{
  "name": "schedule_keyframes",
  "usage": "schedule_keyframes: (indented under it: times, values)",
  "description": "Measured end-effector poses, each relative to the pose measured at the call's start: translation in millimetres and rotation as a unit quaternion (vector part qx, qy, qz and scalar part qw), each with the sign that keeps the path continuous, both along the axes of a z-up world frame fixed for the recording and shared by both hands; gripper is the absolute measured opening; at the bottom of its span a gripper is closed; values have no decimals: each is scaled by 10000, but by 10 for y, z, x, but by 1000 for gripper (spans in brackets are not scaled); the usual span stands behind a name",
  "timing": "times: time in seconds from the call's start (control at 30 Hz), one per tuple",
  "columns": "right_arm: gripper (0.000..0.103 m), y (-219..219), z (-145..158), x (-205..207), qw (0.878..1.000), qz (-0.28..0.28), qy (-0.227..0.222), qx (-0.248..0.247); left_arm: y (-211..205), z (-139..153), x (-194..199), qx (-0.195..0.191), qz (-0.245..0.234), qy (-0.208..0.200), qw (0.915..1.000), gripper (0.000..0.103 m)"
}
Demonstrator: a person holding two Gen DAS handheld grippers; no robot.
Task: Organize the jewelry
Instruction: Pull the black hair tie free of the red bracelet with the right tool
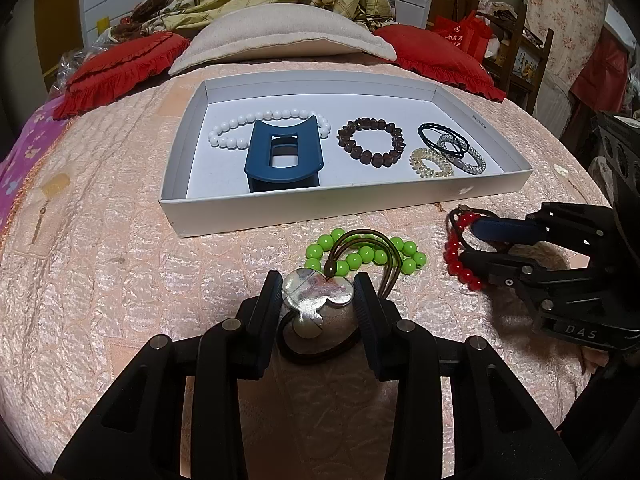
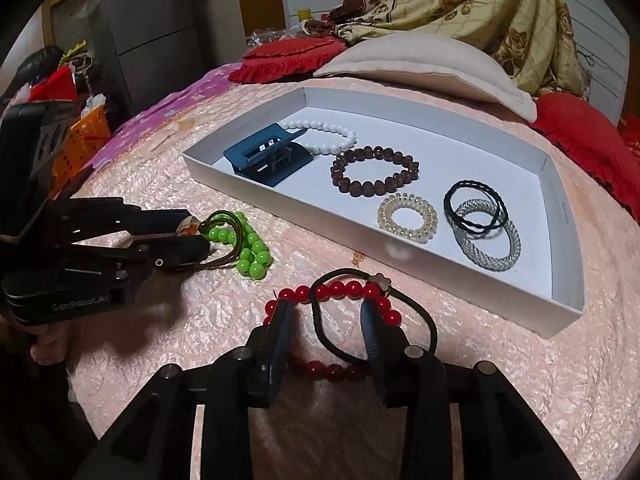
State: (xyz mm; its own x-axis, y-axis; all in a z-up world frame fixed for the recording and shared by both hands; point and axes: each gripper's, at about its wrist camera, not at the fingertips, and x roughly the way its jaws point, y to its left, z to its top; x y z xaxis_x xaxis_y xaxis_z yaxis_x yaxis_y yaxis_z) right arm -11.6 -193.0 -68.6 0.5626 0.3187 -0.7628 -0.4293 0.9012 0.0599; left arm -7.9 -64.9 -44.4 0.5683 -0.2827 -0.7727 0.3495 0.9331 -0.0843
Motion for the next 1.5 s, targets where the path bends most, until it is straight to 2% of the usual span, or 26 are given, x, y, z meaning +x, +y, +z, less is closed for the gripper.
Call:
schedule_keyframes:
  times: [0.13, 0.2, 0.33, 0.43, 0.53, 0.6, 0.8, 0.9, 1.03, 1.17, 1.3, 1.5]
  values:
    - [33, 62, -2, 46, 9999, 37, -42, -152, -5, -3, -1, 7, 2, 9, 10000, 35]
    - [29, 85, 0, 89, 9998, 75, -54, -193, -2, -5, 7, 9, -4, 1, 10000, 35]
    - [18, 127, 4, 157, 9996, 149, -76, -240, -3, -5, 5, 7, 0, 6, 10000, 35]
    - [4, 149, 4, 159, 9994, 200, -97, -282, -7, -8, 1, 10, -4, 5, 10000, 35]
    - [3, 151, 7, 134, 9993, 160, -120, -318, -5, -7, 7, 10, -4, 6, 10000, 35]
    - [3, 93, 29, 96, 9997, 102, -117, -169, -10, -8, 5, 8, -3, 8, 10000, 35]
    - [3, -346, 263, -66, 9944, -369, -278, 953, -7, -14, 8, -7, -7, 9, 10000, 35]
    - [3, -653, 430, -151, 9808, -670, -480, 1766, -1, -14, 13, -22, -1, 9, 10000, 35]
    - [3, -871, 586, -256, 9639, -853, -710, 2421, 17, 0, 7, -62, 1, 2, 10000, 35]
    - [3, -884, 651, -308, 9618, -851, -806, 2475, 40, 80, -35, -292, -80, -115, 9995, 35]
    - [3, -797, 596, -300, 9675, -815, -731, 2281, 81, 233, -96, -616, -159, -329, 9974, 35]
    - [3, -753, 512, -280, 9721, -749, -674, 2120, 102, 297, -103, -688, -155, -401, 9967, 35]
